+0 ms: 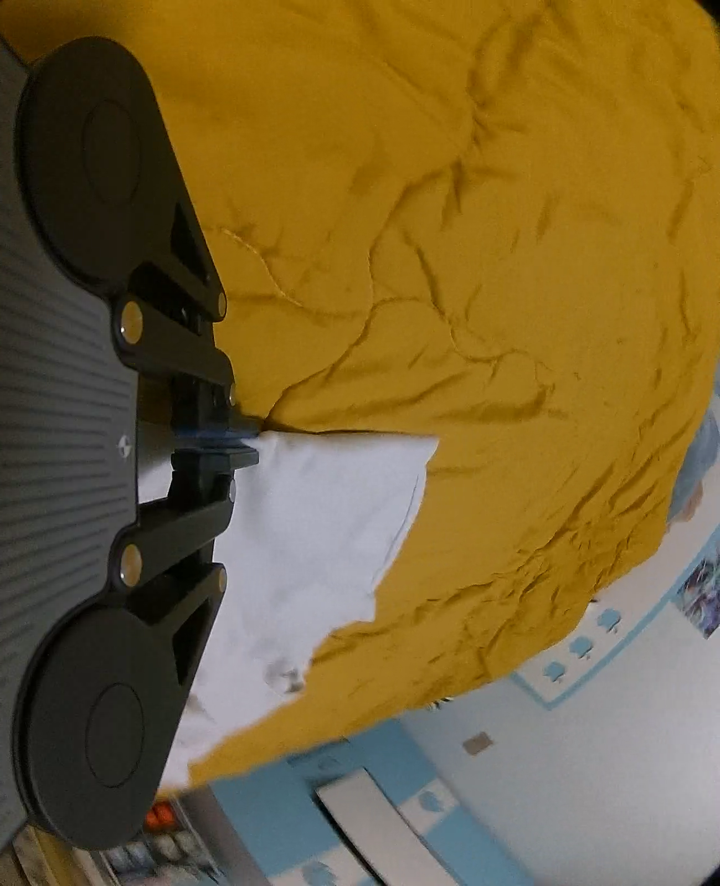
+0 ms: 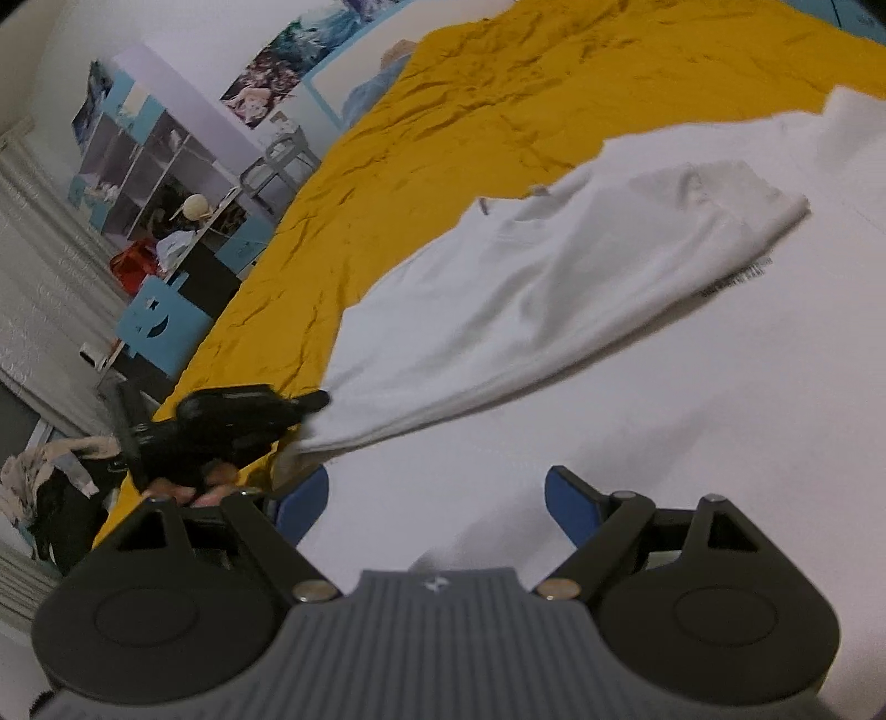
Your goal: Fold small clothes
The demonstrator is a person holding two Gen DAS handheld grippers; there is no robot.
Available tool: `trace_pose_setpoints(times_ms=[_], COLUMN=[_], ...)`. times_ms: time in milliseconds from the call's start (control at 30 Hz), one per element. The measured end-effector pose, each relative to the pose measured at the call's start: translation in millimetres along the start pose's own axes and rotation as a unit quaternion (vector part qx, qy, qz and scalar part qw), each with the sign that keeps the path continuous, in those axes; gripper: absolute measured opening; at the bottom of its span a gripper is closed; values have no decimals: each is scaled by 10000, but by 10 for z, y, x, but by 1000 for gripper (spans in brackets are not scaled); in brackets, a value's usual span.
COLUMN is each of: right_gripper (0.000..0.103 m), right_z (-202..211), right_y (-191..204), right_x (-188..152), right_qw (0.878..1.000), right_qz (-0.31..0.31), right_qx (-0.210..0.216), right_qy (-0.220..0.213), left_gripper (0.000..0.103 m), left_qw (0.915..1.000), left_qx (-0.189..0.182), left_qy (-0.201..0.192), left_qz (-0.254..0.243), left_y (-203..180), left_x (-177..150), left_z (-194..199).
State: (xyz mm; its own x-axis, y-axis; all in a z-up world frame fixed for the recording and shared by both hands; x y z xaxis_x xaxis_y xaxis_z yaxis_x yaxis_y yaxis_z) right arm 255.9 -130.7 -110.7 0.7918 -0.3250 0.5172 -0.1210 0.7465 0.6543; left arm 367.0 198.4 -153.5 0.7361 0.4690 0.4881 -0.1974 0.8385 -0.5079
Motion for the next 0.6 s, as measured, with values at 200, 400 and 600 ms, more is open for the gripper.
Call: trace_pose_setpoints(times_ms=[200,400,600], right_gripper=[81,81,81], right_z=[139,590,1505], right_y=[-47,-231,-874], right_x=[36,211,382], right_qw=[9996,9974,9895], right_qz=[210,425,29], right_qx=[-128,-315,-746], right_qy=[-120,-498,-1238], left_gripper=[4,28,50], left_qw=[9946,9846,9635], left_qx=[741,1285,1761], left_qy=[-221,-1083,-1698], left_qz=[-686,-478,-1086], left_y=[42,253,-51], left_x=[44,171,76], left_z=[5,459,1055])
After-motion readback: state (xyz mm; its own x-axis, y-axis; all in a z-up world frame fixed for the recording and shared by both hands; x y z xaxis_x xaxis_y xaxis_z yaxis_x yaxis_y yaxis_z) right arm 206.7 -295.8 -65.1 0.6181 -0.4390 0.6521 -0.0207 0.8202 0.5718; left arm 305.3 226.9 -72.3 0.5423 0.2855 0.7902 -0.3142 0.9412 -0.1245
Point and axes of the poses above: each gripper's, at about its wrist camera, not at the fingertips, and z roughly against the way its jaws point, y to its left, x to its top, the point moved 8 cm from there along -z, roughly the way its jaws point, and after that the axes turned 6 degrees about x, right-handed, at the moved point
